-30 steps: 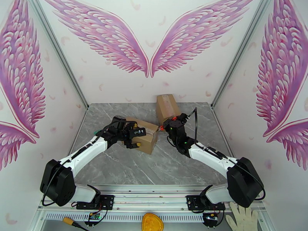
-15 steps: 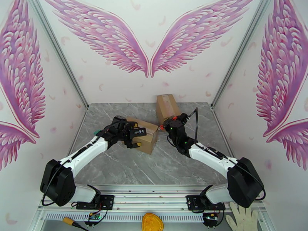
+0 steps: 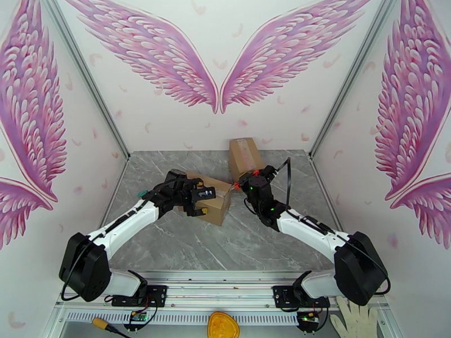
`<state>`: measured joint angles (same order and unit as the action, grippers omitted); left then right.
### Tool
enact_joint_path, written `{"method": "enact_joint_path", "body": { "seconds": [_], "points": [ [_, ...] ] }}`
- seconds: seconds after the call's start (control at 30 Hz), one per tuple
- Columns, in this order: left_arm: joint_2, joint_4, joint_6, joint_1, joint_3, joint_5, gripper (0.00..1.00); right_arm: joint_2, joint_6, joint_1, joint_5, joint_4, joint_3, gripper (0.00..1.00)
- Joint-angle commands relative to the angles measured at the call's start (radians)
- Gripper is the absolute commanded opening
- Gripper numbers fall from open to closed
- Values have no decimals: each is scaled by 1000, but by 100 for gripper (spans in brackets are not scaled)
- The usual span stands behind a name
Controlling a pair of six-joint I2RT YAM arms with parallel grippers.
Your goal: Unpack the express box
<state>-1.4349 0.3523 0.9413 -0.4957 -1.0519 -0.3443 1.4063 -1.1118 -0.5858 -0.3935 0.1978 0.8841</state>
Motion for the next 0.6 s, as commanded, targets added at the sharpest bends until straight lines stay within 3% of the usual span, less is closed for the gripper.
{"method": "enact_joint_path", "body": {
  "seconds": [0.0, 0.57],
  "points": [
    [-19, -11, -11, -9, -3, 10, 98, -3, -28, -13, 9, 14, 41, 0],
    [-87, -180, -114, -37, -16, 68, 97, 23, -79, -39, 118, -66, 31, 0]
  ]
}}
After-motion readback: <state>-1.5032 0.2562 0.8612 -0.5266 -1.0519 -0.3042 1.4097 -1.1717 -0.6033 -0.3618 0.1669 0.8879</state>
